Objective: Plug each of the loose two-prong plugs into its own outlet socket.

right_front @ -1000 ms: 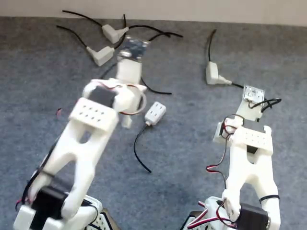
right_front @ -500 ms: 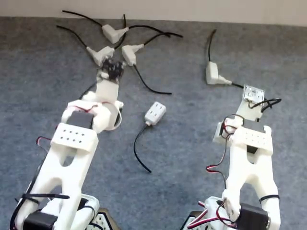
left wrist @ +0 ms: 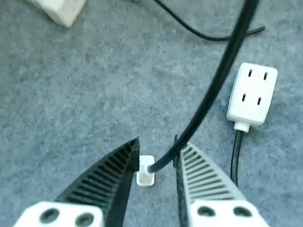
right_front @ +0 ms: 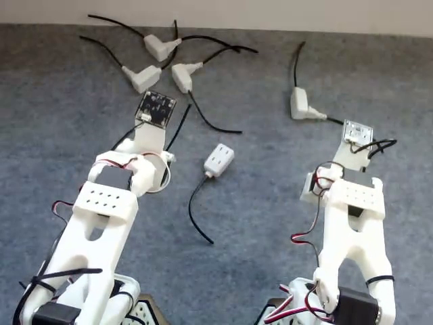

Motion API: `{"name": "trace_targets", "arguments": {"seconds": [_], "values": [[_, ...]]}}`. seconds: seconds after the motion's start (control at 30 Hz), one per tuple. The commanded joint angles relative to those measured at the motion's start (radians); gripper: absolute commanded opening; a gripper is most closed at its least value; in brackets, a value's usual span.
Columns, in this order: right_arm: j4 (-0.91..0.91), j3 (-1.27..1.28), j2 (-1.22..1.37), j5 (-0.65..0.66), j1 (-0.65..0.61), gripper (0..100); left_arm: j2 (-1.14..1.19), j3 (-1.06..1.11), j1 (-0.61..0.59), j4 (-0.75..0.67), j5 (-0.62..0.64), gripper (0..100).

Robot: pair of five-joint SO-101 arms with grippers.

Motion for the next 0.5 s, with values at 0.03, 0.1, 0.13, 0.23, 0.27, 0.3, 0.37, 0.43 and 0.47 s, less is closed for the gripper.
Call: {"name": "trace_targets", "arguments": {"seconds": [0.03,0.1,0.13,0.23,0.27,0.3,0.37,0.43,0.47], "values": [[-0.016,-0.004,-0.013,-0.009,0.008,0.8,-0.007,0.047,-0.01,-0.005,0.011,13],[-0.016,-0.004,-0.013,-0.009,0.008,0.8,-0.007,0.061,-0.012,-0.005,0.011,13],[-0.016,-0.004,-0.013,-0.009,0.008,0.8,-0.007,0.065,-0.012,-0.005,0.009,13],[-0.016,-0.004,-0.013,-0.009,0.008,0.8,-0.005,0.081,-0.012,-0.005,0.009,13],[-0.016,-0.004,-0.013,-0.009,0.008,0.8,-0.005,0.085,-0.012,-0.006,0.009,13],[-0.016,-0.004,-0.013,-0.009,0.008,0.8,-0.005,0.085,-0.012,-0.012,0.009,13],[-0.015,-0.004,-0.013,-0.009,0.008,0.8,-0.002,0.093,-0.012,-0.028,0.009,13],[-0.015,-0.004,-0.013,-0.009,0.008,0.8,0.021,0.104,-0.012,-0.058,0.008,13],[-0.015,-0.004,-0.013,-0.009,0.008,0.8,0.047,0.104,-0.012,-0.077,-0.002,13]]}}
